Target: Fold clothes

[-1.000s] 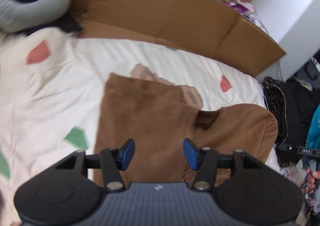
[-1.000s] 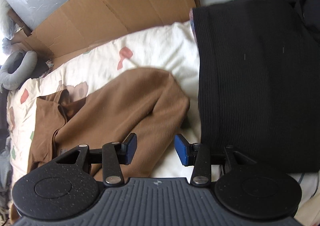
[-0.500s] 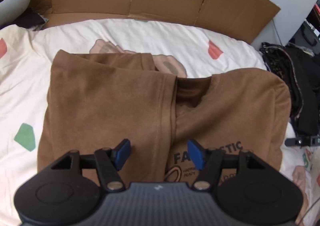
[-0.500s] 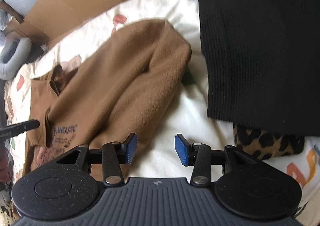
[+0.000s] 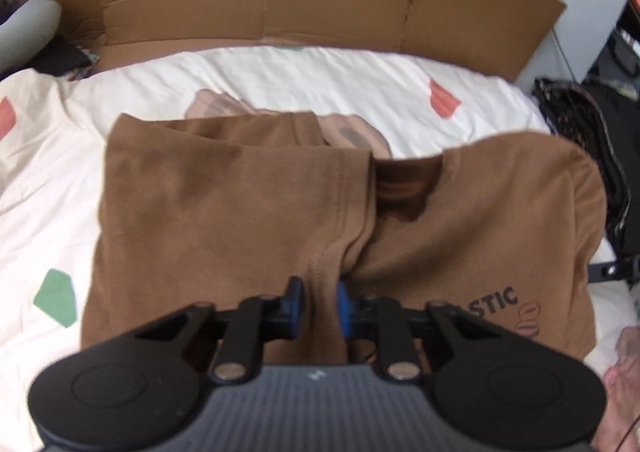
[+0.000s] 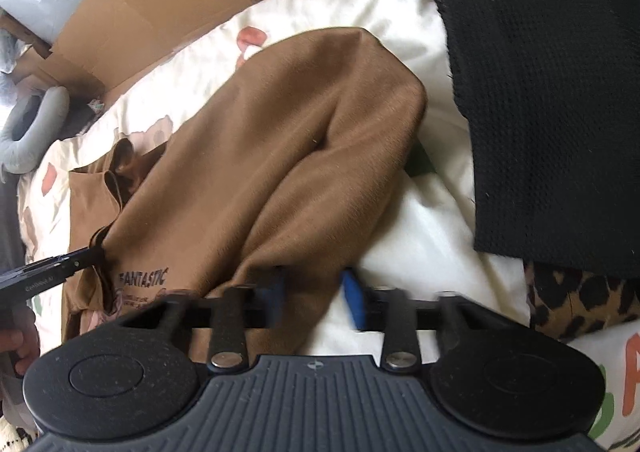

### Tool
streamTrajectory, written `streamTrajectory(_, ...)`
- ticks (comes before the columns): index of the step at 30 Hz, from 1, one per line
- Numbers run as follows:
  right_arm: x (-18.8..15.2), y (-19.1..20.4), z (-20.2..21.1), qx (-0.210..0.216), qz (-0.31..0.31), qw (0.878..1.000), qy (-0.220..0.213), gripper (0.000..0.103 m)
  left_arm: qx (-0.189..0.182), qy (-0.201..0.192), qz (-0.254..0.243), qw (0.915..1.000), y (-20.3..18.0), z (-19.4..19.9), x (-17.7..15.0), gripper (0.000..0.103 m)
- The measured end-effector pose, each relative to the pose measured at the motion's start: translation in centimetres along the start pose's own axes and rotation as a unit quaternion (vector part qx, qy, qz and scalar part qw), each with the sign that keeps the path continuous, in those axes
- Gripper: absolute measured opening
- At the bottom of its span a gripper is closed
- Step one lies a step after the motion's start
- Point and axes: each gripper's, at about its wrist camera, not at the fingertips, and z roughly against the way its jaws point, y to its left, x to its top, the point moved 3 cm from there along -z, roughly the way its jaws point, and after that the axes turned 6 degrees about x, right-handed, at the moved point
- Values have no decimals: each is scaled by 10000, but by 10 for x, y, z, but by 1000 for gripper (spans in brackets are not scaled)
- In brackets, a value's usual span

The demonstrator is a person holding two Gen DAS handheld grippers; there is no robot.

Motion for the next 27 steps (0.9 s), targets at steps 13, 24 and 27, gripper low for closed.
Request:
streamTrajectory(13, 2, -8, 11, 123, -287, 9994, 115, 22, 881, -379, 896, 9914, 107, 60, 5, 6)
streamTrajectory(24, -3, 1, -6, 238, -309, 9988, 295, 53, 1714, -355, 1098, 9784, 180, 85, -4, 6)
streamTrajectory(27, -4, 5, -12, 284, -311, 9985, 359, 54, 1890, -339, 1079, 9755, 194, 90, -6, 6)
